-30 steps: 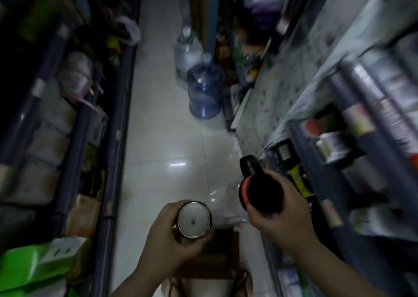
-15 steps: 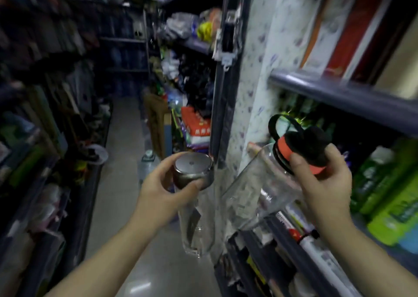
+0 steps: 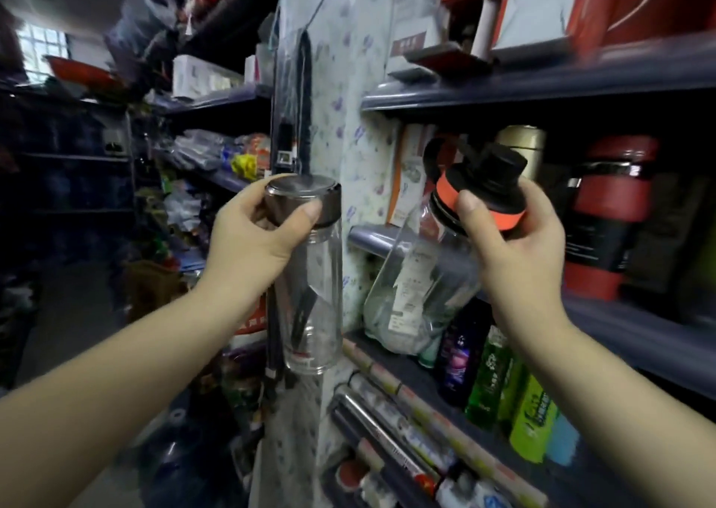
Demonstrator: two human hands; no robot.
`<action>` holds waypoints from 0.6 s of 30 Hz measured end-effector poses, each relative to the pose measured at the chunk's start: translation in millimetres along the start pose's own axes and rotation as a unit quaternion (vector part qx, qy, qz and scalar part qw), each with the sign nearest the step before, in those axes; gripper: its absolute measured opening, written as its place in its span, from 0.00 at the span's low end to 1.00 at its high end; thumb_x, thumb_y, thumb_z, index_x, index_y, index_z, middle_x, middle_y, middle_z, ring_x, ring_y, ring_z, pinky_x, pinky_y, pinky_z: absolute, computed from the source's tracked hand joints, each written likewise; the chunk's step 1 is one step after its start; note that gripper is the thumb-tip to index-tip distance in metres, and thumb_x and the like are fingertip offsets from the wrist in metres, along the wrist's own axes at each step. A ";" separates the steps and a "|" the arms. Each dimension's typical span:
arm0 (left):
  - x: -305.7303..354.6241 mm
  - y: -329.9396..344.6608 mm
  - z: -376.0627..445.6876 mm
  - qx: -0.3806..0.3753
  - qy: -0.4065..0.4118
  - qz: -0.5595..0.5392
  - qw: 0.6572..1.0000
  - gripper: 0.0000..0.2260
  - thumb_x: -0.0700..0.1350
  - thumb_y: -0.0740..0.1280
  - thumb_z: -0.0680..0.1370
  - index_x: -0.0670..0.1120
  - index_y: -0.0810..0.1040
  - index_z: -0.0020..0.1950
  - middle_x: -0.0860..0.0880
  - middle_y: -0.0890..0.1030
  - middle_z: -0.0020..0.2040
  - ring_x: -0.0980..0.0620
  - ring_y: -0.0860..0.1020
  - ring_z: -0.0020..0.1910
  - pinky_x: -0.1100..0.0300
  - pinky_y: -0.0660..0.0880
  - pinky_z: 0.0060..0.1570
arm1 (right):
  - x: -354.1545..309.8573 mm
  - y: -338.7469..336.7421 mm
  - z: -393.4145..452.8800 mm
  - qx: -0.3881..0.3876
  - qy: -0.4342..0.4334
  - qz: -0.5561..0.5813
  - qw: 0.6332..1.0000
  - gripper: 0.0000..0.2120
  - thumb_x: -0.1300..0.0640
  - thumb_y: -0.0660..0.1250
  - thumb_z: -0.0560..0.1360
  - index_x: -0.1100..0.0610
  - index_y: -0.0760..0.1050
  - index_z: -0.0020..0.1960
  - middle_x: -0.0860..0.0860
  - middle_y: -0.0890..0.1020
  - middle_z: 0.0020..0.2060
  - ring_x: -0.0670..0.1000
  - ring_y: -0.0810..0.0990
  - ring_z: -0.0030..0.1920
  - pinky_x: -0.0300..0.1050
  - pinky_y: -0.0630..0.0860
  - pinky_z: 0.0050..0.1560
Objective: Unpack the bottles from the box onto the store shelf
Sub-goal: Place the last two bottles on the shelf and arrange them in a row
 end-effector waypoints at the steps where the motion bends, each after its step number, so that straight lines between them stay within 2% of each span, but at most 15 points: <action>1: 2.1 6.0 8.1 0.004 0.006 -0.009 1.000 0.08 0.40 0.70 0.75 0.46 0.79 0.53 0.57 0.81 0.44 0.69 0.79 0.39 0.75 0.71 0.40 | -2.5 -0.6 7.5 0.007 -0.011 -0.007 1.000 0.25 0.46 0.70 0.67 0.60 0.76 0.58 0.49 0.82 0.49 0.38 0.80 0.47 0.32 0.73 0.50; 7: 8.0 38.7 53.1 0.006 0.030 -0.032 0.999 0.08 0.43 0.71 0.75 0.48 0.79 0.53 0.56 0.82 0.46 0.66 0.80 0.43 0.72 0.73 0.43 | 1.1 0.5 47.7 0.024 -0.055 -0.024 0.998 0.28 0.45 0.71 0.67 0.61 0.75 0.60 0.50 0.82 0.51 0.41 0.80 0.50 0.33 0.72 0.54; 12: 10.5 52.2 84.4 0.031 0.050 -0.022 0.998 0.22 0.57 0.72 0.67 0.47 0.79 0.56 0.53 0.83 0.49 0.57 0.82 0.50 0.65 0.77 0.49 | 14.2 2.1 78.0 0.043 -0.074 -0.027 0.996 0.29 0.45 0.72 0.67 0.58 0.72 0.62 0.43 0.79 0.52 0.34 0.77 0.51 0.29 0.71 0.55; 15: 3.6 59.3 98.3 0.052 0.055 -0.031 0.997 0.25 0.58 0.72 0.67 0.44 0.79 0.58 0.49 0.83 0.51 0.53 0.82 0.52 0.59 0.78 0.53 | 26.0 2.5 87.9 0.049 -0.086 -0.040 0.994 0.27 0.50 0.74 0.68 0.58 0.71 0.63 0.38 0.76 0.51 0.31 0.75 0.52 0.28 0.69 0.56; 18: -10.4 69.6 111.7 0.057 0.048 -0.033 0.997 0.27 0.58 0.73 0.68 0.43 0.77 0.60 0.48 0.83 0.53 0.52 0.81 0.53 0.57 0.78 0.55 | 37.6 3.8 94.4 0.048 -0.089 -0.046 0.994 0.26 0.54 0.75 0.69 0.59 0.70 0.63 0.38 0.75 0.51 0.31 0.75 0.52 0.26 0.68 0.55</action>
Point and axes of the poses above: each hand's wrist, its own z-axis towards the middle knuckle, its own y-axis out of the palm, x = y × z, the point moved 9 cm from there along z, towards the middle knuckle
